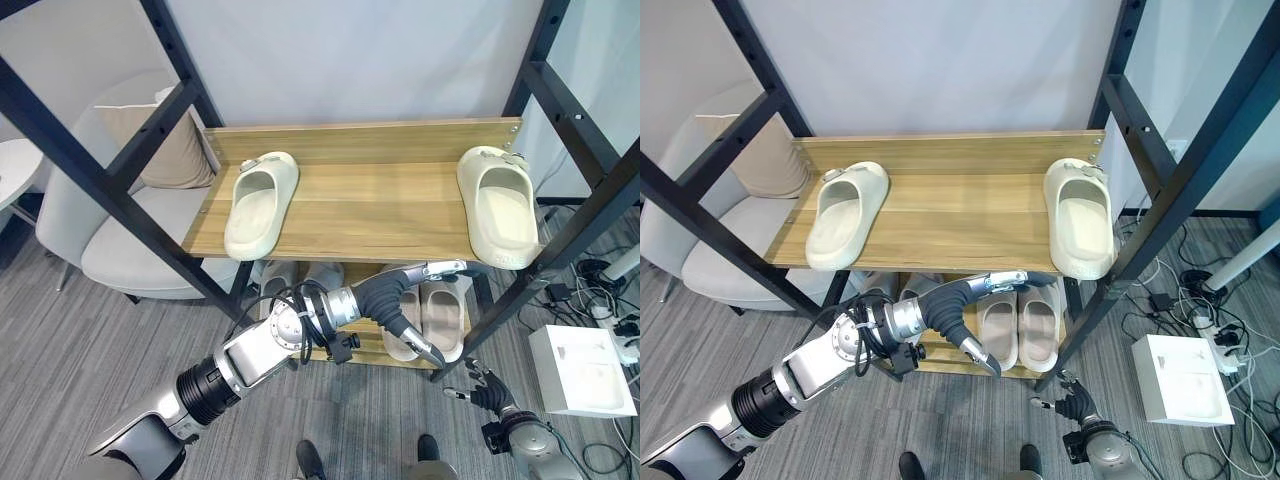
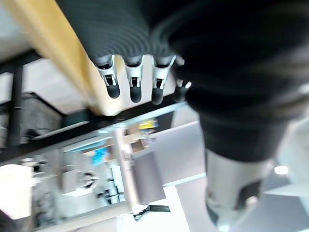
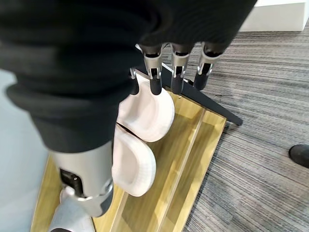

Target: Arrange the slippers neatly on the shoe rack.

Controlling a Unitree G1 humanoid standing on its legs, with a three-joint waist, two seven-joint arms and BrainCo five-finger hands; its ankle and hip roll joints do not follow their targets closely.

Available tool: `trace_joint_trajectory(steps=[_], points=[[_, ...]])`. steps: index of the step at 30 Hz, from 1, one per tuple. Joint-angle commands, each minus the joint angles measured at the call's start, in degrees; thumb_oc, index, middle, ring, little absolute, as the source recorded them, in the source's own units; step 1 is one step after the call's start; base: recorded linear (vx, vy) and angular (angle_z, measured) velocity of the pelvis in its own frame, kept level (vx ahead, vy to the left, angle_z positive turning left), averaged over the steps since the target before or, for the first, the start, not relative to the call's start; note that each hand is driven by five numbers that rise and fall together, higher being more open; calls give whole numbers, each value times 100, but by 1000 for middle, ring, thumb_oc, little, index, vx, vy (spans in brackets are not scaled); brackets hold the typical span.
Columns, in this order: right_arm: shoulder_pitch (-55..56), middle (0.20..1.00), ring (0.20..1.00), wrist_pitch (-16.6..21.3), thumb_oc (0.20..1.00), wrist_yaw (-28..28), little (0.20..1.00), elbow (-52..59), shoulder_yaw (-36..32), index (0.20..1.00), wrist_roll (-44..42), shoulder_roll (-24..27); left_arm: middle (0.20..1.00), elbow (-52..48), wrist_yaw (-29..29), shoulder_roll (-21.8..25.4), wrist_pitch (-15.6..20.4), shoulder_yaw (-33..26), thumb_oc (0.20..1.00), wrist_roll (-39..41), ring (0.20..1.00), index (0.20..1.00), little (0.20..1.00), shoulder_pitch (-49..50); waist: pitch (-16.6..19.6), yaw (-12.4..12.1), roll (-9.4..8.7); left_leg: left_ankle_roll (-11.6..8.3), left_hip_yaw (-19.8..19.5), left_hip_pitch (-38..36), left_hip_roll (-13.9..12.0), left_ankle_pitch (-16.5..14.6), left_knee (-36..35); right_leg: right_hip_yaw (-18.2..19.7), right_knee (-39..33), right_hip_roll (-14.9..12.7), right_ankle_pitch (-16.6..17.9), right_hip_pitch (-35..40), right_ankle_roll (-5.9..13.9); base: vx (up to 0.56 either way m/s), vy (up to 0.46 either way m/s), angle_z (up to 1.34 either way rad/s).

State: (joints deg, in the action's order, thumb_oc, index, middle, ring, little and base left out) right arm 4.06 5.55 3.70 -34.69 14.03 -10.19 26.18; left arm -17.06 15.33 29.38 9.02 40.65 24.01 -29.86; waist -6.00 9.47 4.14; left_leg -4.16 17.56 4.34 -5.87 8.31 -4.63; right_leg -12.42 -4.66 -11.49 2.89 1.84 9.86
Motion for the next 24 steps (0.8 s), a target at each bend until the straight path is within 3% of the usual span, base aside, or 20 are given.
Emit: trace_joint_trajectory(steps=[1,3,4,7,10,12,14,15,16,19,24], points=[[-175,1000,1000,239,1000,99,1000,203,-210,1000,-132,-97,1000,57,-394,-59,505,-687,1000,407,1000,1000,1000,-350,-57,-142,-266,-412,-309,-590,-307,-672,-37,-36,168,-380,137,-317,366,39,-69,8],[-151,1000,1000,311,1000,65,1000,223,-202,1000,-140,-187,1000,53,-1170,-66,924,-1702,1000,-251,1000,1000,1000,-224,-35,-251,-333,-429,-347,-619,-306,-679,-37,-92,138,-375,114,-215,347,45,-50,12],[-137,1000,1000,321,1000,52,1000,231,-201,1000,-143,-220,1000,90,-1347,-93,1002,-1927,1000,-435,1000,1000,1000,-163,-31,-280,-350,-433,-345,-626,-308,-681,-37,-105,126,-376,114,-200,345,38,-33,13],[-66,1000,1000,375,1000,35,1000,200,-170,1000,-133,-301,1000,277,-2001,-35,1158,-2497,1000,-1309,1000,1000,1000,-50,-17,-300,-376,-440,-343,-663,-315,-696,-37,-119,88,-373,113,-140,335,27,-13,5],[-55,1000,1000,426,1000,65,1000,126,-147,1000,-156,-394,1000,758,-2825,171,1079,-2691,1000,-2658,1000,1000,1000,-251,15,-290,-382,-445,-328,-694,-325,-712,-37,-129,63,-361,118,-111,335,40,-9,7],[-54,1000,1000,486,1000,92,1000,69,-83,1000,-174,-438,1000,1194,-3329,321,891,-2653,1000,-3602,1000,1000,1000,-530,33,-268,-385,-452,-324,-698,-328,-713,-37,-124,57,-356,133,-108,344,36,-4,-1],[-56,1000,1000,541,1000,163,1000,37,20,1000,-150,-432,1000,1902,-3905,643,441,-2433,1000,-4867,1000,1000,1000,-978,54,-219,-378,-461,-291,-689,-330,-718,-37,-125,63,-358,151,-144,372,27,12,-4],[-30,1000,1000,558,1000,193,1000,66,154,1000,-84,-405,1000,2590,-4289,1019,-101,-2186,1000,-5970,1000,1000,1000,-1325,91,-167,-372,-461,-231,-703,-342,-743,-37,-92,59,-360,165,-171,395,36,22,-4],[26,1000,1000,583,1000,196,1000,98,228,1000,-48,-364,1000,3038,-4417,1209,-472,-2040,1000,-6506,1000,1000,1000,-1527,110,-104,-363,-459,-181,-721,-350,-760,-37,-62,57,-359,172,-189,407,44,22,-5],[133,1000,1000,639,1000,242,1000,204,340,1000,-40,-319,1000,4068,-4529,1624,-1242,-1613,1000,-7536,1000,1000,1000,-1928,127,8,-360,-454,-72,-750,-359,-792,-37,20,76,-346,186,-261,447,31,20,-23],[228,1000,1000,675,1000,283,1000,289,325,1000,-81,-330,1000,4621,-4494,1752,-1574,-1412,1000,-7934,1000,1000,1000,-2093,122,71,-360,-461,10,-748,-364,-806,-37,76,86,-345,202,-337,467,16,11,-14]])
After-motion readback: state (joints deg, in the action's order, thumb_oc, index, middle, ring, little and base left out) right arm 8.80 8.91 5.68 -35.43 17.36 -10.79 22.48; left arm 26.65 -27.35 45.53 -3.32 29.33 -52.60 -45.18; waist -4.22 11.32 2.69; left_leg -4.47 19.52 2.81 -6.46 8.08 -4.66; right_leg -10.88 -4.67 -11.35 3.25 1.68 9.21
